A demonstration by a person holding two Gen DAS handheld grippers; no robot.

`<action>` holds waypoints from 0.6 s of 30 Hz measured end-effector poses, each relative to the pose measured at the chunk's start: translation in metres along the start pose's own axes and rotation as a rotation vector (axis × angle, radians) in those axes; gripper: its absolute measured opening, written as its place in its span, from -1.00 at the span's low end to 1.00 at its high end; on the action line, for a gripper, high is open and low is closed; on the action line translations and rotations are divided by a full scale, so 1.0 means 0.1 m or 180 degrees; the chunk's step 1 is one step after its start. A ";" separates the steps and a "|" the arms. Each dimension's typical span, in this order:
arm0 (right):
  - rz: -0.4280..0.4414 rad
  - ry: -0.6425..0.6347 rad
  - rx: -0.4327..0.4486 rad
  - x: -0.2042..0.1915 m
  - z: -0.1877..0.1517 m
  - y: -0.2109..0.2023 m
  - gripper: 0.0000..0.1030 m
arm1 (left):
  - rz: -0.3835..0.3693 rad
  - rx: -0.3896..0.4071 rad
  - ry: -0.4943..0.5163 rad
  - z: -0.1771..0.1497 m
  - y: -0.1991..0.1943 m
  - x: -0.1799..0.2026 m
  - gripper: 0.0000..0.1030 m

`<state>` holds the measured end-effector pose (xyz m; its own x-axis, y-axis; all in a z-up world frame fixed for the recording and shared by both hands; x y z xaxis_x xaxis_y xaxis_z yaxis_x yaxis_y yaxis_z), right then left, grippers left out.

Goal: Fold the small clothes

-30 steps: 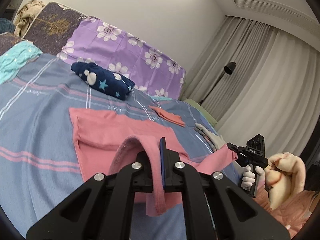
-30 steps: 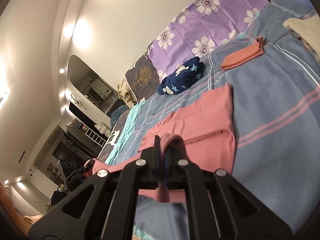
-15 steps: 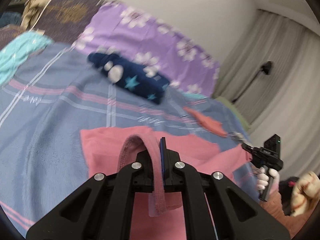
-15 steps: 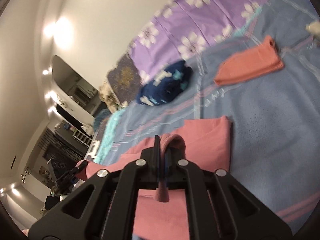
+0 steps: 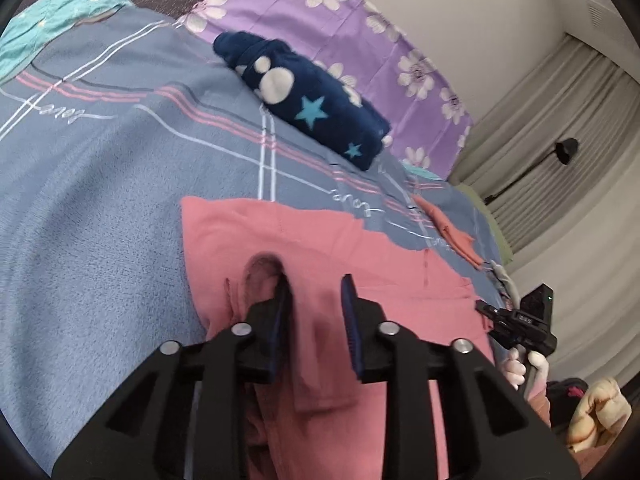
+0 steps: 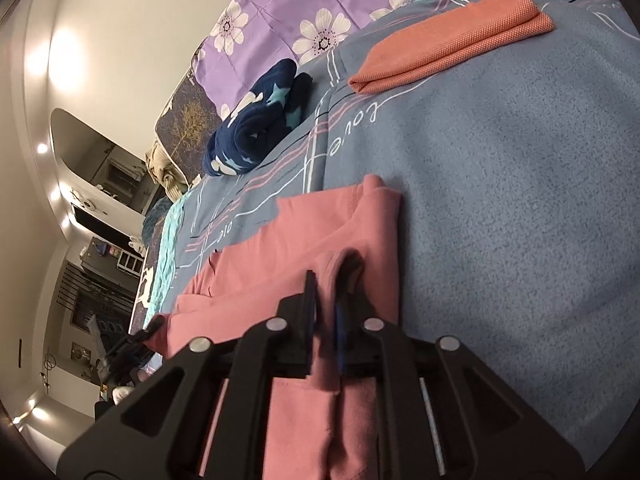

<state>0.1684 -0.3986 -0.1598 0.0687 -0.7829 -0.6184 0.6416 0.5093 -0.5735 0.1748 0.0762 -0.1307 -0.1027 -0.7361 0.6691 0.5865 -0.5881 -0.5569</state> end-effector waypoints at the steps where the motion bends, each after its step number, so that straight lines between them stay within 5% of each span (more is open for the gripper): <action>1: -0.0002 -0.0023 -0.0010 -0.03 -0.01 -0.03 -0.66 | 0.0004 -0.0011 0.0026 -0.01 -0.02 0.02 -0.39; 9: -0.0159 -0.0242 -0.0036 -0.15 -0.19 -0.23 -0.65 | 0.0144 -0.0183 0.0240 -0.26 -0.16 0.08 -0.39; 12: -0.0267 -0.0320 -0.0043 -0.17 -0.20 -0.25 -0.89 | 0.0090 -0.0198 0.0255 -0.25 -0.17 0.10 -0.97; 18: 0.0032 -0.0181 0.0099 -0.27 0.01 -0.29 -0.91 | -0.0148 -0.0010 0.0277 0.02 -0.16 0.32 -0.97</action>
<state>0.1486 -0.3932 -0.1258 0.1179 -0.7972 -0.5920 0.6640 0.5066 -0.5500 0.1639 0.0627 -0.0989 -0.1993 -0.7341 0.6491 0.5769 -0.6234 -0.5278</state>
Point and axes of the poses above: each gripper's, at about its wrist camera, not at the fingertips, and y roughly the way its jaws point, x to its right, z to its top, the point moved 5 cm from there along y, roughly the way its jaws point, and after that the axes turned 8 degrees about -y, right-handed, at the moved point
